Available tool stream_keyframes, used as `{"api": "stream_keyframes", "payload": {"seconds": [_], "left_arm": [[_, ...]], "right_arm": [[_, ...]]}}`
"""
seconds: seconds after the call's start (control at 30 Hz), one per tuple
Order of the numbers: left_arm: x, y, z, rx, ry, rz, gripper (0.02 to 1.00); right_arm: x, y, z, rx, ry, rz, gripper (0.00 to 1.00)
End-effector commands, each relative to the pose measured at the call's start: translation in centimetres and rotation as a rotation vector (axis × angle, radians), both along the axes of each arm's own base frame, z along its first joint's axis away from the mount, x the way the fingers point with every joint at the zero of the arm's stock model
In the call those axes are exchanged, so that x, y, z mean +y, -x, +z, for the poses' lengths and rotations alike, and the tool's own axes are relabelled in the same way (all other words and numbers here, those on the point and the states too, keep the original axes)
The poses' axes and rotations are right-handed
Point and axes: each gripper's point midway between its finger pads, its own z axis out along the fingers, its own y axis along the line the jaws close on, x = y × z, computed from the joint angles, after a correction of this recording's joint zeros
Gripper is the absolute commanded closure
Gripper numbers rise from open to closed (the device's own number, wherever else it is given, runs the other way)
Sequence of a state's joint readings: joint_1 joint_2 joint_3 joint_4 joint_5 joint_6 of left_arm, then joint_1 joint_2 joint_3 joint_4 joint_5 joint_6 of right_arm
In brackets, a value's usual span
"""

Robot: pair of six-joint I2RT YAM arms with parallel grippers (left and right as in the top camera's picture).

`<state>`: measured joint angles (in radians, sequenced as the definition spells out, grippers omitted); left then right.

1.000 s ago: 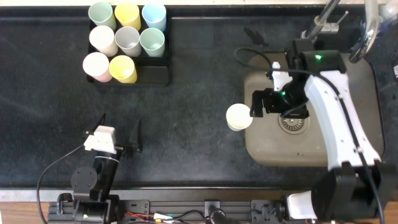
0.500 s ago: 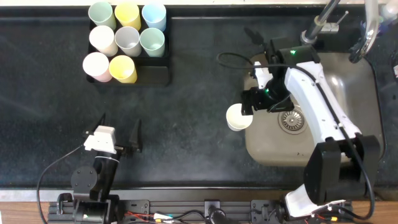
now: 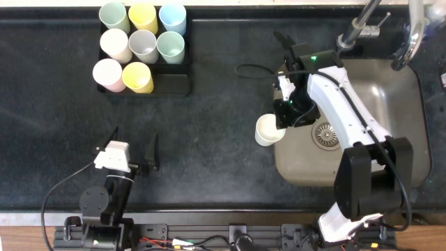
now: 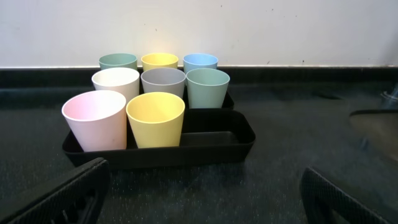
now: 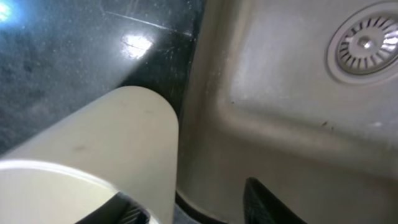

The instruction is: Store Cups

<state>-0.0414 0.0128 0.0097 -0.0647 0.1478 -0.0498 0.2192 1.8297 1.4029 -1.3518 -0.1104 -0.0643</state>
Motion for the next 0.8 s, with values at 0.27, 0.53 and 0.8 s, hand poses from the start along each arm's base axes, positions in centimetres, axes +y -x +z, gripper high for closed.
{"api": "stream_keyframes", "payload": {"seconds": [0.27, 0.53, 0.8], "left_arm": [[-0.3, 0.1, 0.1, -0.005, 0.008, -0.015, 0.02], [-0.3, 0.1, 0.1, -0.005, 0.008, -0.016, 0.018], [-0.3, 0.1, 0.1, -0.005, 0.008, -0.015, 0.018]], "right_arm": [[2.1, -0.8, 0.6, -0.033, -0.033, -0.028, 0.869], [3.0, -0.6, 0.6, -0.03, -0.049, -0.026, 0.958], [4.4, -2.7, 3.2, -0.121, -0.081, -0.007, 0.958]]}}
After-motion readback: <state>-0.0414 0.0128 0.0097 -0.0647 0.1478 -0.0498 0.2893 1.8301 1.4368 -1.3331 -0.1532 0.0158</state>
